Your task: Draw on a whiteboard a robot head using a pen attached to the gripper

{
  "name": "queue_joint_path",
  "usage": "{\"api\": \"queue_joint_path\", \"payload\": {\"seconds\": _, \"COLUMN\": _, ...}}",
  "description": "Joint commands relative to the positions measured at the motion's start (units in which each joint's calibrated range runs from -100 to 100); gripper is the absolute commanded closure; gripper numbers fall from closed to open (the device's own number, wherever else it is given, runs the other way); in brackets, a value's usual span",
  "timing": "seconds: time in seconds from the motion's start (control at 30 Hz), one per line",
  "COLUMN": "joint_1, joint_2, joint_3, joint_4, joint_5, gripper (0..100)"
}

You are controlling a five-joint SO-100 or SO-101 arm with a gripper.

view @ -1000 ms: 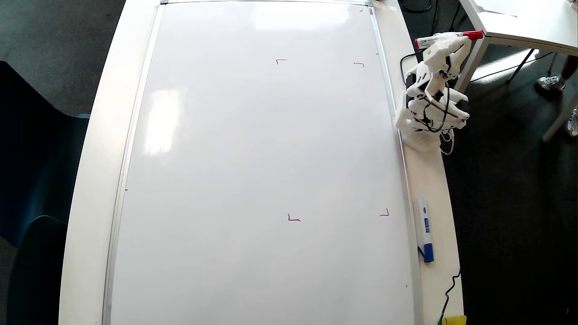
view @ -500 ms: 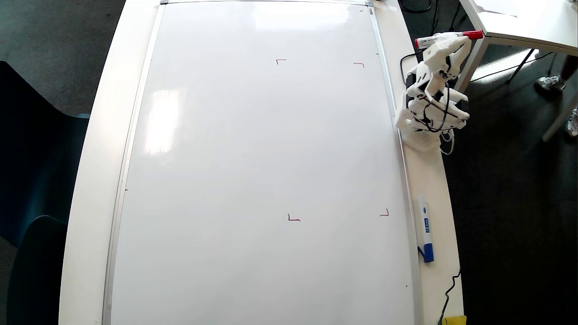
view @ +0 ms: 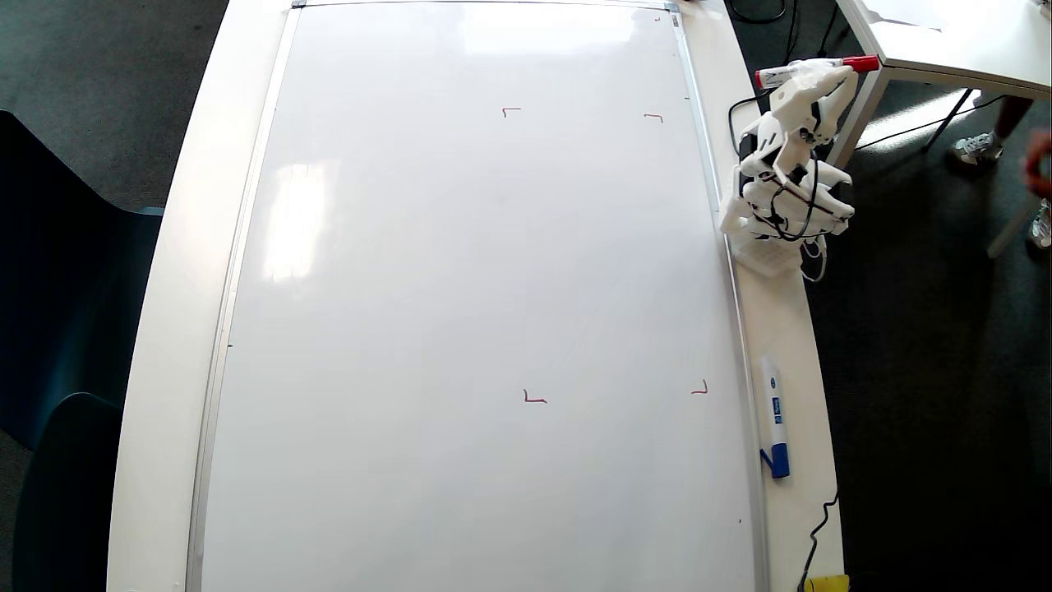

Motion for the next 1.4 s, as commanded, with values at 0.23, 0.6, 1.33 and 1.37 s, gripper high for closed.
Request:
{"api": "queue_joint_path", "payload": {"seconds": 0.23, "joint_1": 0.6, "joint_2": 0.24, "joint_3": 0.37, "joint_4": -0.75, "joint_5": 0.02, "gripper": 99}}
{"api": "queue_joint_path", "payload": {"seconds": 0.6, "joint_1": 0.53, "joint_2": 0.33, "joint_3": 0.37, "joint_4": -0.75, "joint_5": -0.2, "gripper": 99}}
{"api": "queue_joint_path", "payload": {"seconds": 1.33, "joint_1": -6.18, "joint_2": 46.2, "joint_3": -61.36, "joint_4": 38.6, "joint_5": 0.02, "gripper": 99}}
{"api": "queue_joint_path", "payload": {"seconds": 1.37, "joint_1": -8.02, "joint_2": 48.88, "joint_3": -65.45, "joint_4": 43.47, "joint_5": -0.04, "gripper": 99}}
